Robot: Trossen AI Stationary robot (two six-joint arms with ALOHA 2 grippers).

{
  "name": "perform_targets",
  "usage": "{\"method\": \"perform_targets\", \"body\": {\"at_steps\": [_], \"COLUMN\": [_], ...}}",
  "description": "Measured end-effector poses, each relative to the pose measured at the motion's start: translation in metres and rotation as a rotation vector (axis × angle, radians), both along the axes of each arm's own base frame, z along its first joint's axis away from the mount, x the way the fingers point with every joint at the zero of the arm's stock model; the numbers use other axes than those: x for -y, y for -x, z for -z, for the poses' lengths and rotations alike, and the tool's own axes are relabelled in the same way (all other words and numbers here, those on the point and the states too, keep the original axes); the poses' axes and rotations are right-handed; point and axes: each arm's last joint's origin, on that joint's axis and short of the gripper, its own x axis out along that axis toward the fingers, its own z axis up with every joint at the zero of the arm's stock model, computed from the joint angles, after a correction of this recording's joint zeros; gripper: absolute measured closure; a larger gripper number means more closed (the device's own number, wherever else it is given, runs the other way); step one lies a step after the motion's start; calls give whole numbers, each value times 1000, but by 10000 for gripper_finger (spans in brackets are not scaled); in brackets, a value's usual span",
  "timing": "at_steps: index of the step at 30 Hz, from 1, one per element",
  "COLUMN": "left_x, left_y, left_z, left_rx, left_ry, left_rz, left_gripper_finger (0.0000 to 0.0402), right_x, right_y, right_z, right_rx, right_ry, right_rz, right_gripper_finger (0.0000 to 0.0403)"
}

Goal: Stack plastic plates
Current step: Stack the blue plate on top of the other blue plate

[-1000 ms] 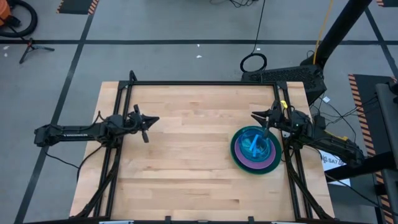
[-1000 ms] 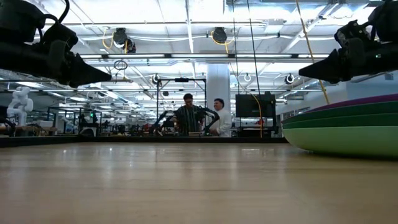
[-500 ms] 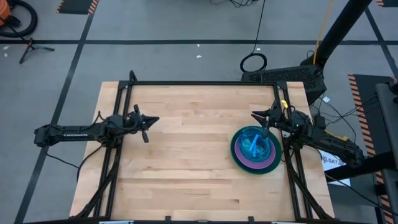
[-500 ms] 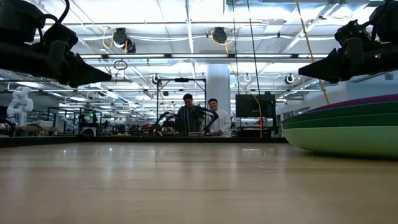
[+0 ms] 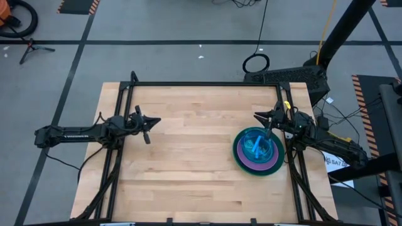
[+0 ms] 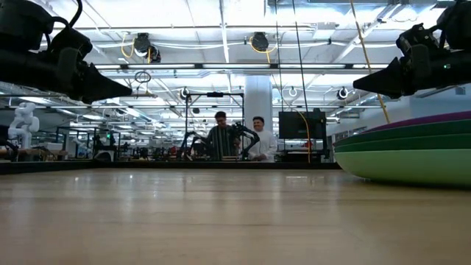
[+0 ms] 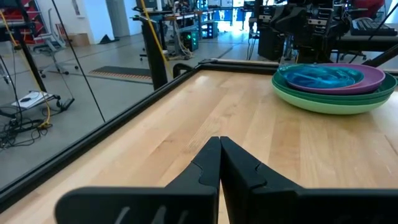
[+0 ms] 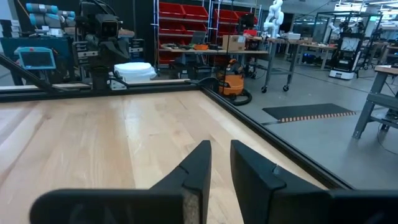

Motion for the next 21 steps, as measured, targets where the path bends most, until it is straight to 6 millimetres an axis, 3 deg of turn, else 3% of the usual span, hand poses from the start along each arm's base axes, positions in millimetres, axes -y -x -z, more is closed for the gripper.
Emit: {"method": "perform_targets", "body": {"at_steps": [9,13,17,21], "left_x": [0,0,0,0], "left_y": [0,0,0,0], "left_z": [0,0,0,0], "left_rx": [0,0,0,1], "left_ry": [0,0,0,-1], "left_rz": [0,0,0,0], "left_gripper_finger": [394,394,394,394], "right_x": [0,0,-2,-6], "right_y": [0,0,-2,-4], "right_z": [0,-1,-13,-16], "right_rx": [0,-22,185,77], "right_ry": [1,84,-173,-449], "right_rz": [0,-5,-82,-196], "right_gripper_finger": [349,349,349,348]}}
